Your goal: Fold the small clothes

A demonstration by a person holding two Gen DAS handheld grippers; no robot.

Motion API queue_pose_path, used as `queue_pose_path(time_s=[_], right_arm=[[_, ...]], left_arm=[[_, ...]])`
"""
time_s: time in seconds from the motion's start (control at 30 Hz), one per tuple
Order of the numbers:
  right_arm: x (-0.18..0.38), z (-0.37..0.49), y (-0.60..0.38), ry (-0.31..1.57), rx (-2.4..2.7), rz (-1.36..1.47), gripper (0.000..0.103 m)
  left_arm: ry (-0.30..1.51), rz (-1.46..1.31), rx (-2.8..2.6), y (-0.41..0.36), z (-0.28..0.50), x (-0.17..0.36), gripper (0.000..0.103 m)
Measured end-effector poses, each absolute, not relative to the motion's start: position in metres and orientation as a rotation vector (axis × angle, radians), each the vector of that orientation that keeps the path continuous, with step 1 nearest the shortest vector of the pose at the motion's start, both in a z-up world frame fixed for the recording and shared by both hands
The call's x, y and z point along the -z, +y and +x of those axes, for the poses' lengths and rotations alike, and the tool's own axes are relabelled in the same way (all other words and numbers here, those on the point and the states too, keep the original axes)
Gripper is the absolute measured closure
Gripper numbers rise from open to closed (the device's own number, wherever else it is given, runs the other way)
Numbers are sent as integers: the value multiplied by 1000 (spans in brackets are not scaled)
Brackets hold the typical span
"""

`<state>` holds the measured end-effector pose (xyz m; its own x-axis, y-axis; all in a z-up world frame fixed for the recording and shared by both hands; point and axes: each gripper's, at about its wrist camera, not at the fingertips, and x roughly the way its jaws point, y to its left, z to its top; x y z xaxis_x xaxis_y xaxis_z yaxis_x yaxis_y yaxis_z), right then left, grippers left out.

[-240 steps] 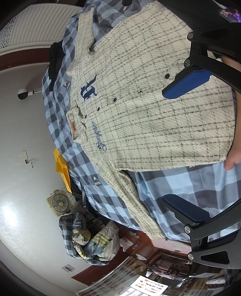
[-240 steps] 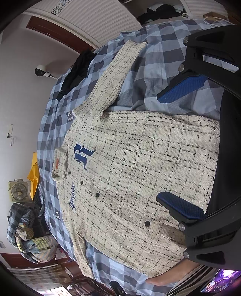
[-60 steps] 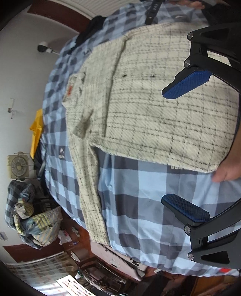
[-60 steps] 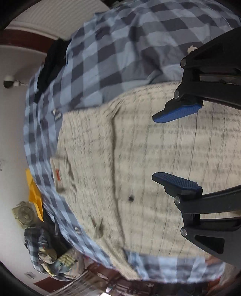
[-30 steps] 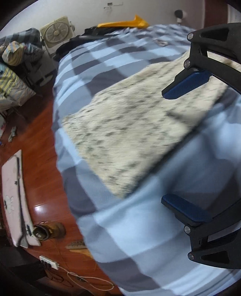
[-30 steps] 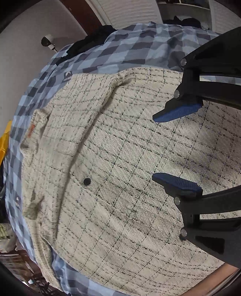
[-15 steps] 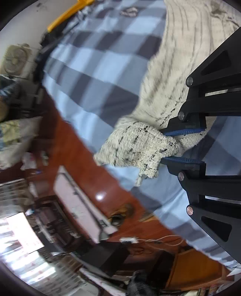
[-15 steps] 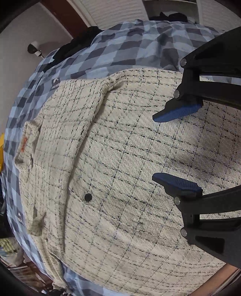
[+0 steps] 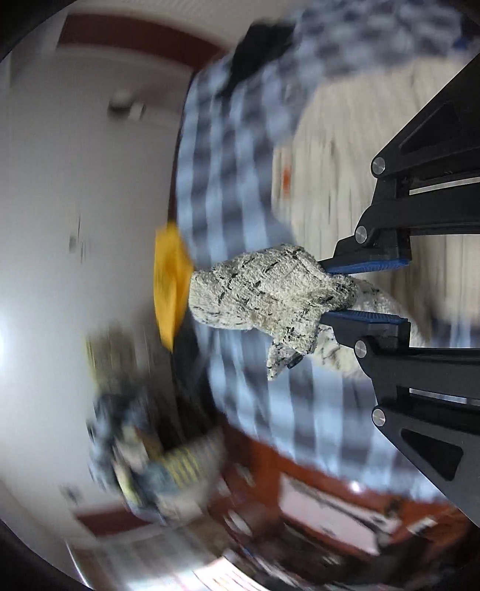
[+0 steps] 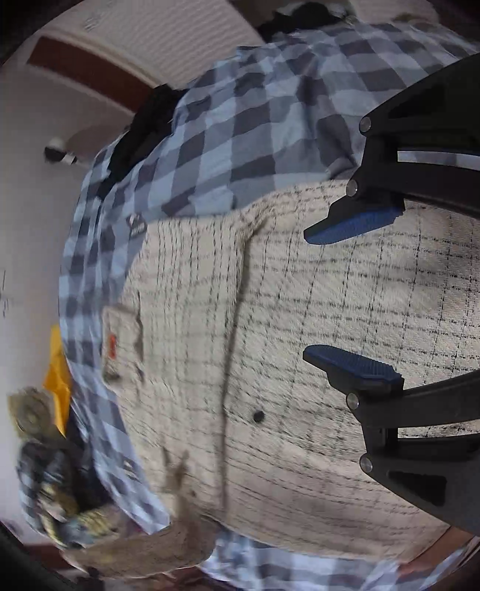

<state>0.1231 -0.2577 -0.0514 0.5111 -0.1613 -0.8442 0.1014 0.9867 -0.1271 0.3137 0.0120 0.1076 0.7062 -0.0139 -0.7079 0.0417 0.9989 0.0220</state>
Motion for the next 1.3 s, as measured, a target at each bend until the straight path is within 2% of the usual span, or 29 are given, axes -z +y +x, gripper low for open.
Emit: queue_pose_path(time_s=[0.17, 0.2, 0.27, 0.3, 0.43, 0.6, 0.83, 1.0, 1.3], right_arm=[[48, 123, -304, 1007, 276, 96, 51], [49, 123, -312, 1009, 292, 122, 51], [51, 118, -334, 1012, 333, 211, 51], [52, 115, -344, 1015, 347, 259, 51], [53, 100, -378, 997, 375, 460, 51], [51, 95, -392, 959, 403, 537, 51], [66, 110, -389, 1032, 334, 491, 51], [74, 112, -381, 1070, 303, 441, 51], [71, 95, -345, 1157, 184, 297, 51]], left_arm=[[793, 67, 276, -145, 301, -93, 84], [787, 97, 310, -174, 298, -83, 74], [837, 152, 384, -225, 295, -47, 31], [869, 158, 403, -239, 289, -30, 2], [945, 234, 411, -269, 274, 13, 1], [929, 250, 366, -247, 256, 6, 1], [942, 334, 169, -113, 213, 7, 1], [1090, 367, 30, -27, 166, 31, 1], [1262, 152, -15, 80, 86, 72, 1]])
